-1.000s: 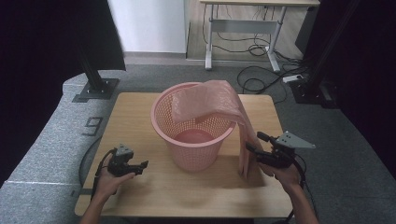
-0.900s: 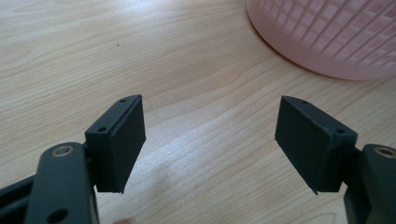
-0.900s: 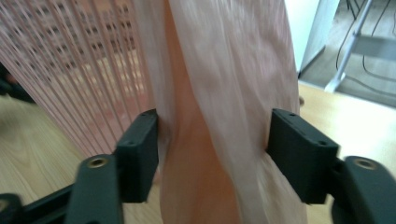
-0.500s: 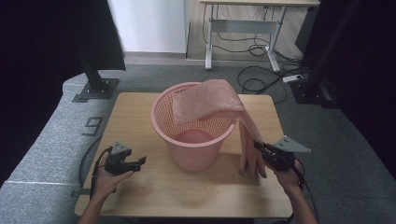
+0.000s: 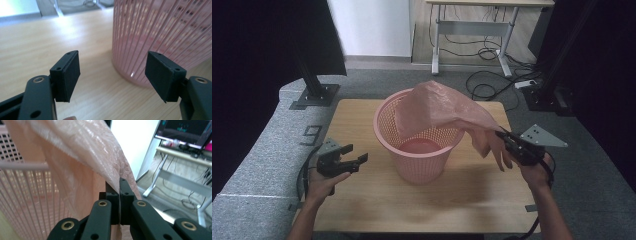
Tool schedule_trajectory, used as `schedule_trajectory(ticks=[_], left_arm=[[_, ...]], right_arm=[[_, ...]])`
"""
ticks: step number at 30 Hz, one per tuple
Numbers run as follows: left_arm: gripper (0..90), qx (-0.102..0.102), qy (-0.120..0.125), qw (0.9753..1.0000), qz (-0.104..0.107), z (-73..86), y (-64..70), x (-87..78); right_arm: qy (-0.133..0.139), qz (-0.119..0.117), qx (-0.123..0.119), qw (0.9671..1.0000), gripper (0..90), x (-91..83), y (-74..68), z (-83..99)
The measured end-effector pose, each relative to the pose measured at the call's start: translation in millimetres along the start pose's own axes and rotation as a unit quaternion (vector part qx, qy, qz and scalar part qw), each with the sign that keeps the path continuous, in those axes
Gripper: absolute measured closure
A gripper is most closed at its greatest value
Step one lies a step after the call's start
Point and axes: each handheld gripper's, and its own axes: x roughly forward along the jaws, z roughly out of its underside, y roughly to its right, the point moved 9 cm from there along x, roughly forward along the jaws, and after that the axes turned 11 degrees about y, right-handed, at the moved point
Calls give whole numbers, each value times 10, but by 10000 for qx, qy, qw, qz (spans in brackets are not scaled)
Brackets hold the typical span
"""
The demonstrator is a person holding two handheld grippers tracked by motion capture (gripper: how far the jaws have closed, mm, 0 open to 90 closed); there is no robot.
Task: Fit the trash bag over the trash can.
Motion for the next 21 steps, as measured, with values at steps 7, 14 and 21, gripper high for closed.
schedule_trajectory(ticks=[7, 14, 21], left_arm=[[322, -26, 487, 9986, 203, -328, 42, -134], [312, 95, 568, 9980, 260, -460, 107, -164], [312, 138, 625, 9973, 361, -595, 205, -164]], right_arm=[[168, 10, -285, 9995, 883, -61, 60, -466], [171, 146, -139, 9997, 883, -153, 200, -593], [208, -215, 131, 9995, 877, 107, -56, -560]])
